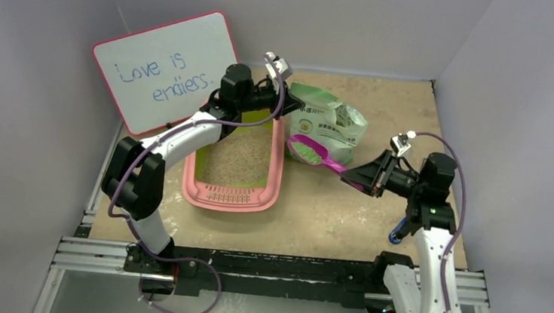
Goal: Fill the litter box with clean litter
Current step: Pour the cat litter into the litter box.
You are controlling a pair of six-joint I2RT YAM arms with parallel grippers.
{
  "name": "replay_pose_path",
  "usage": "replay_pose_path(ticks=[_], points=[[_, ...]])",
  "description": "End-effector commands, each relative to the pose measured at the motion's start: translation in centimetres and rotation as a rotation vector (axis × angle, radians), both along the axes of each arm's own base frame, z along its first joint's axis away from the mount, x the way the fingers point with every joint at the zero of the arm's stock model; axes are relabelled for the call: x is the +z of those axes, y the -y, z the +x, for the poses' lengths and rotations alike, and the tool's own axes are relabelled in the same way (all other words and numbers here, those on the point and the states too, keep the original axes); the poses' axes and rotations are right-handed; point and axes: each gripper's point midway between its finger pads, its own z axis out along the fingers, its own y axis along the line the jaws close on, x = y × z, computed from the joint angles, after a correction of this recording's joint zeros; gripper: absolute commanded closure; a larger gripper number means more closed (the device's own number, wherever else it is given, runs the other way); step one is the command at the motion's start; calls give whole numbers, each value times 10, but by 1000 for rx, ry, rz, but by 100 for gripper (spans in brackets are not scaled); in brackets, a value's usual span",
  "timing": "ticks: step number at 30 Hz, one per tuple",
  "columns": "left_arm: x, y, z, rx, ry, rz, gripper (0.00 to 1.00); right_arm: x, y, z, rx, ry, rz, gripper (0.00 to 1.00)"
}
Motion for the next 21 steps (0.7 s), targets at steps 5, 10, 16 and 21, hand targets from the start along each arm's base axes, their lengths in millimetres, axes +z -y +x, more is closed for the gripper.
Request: replay_pose_path(ticks=[5, 10, 16, 21], points=[[64, -13, 15, 68, 172, -79, 100, 15, -39, 21, 32, 85, -49, 100], [65, -16, 17, 94, 170, -73, 100, 10, -69, 38, 28, 84, -95, 100], [63, -17, 18, 103, 159, -65, 100, 5, -99, 64, -9, 99, -228, 100], [61, -19, 22, 126, 145, -67, 100, 0, -119, 77, -23, 127, -354, 100]])
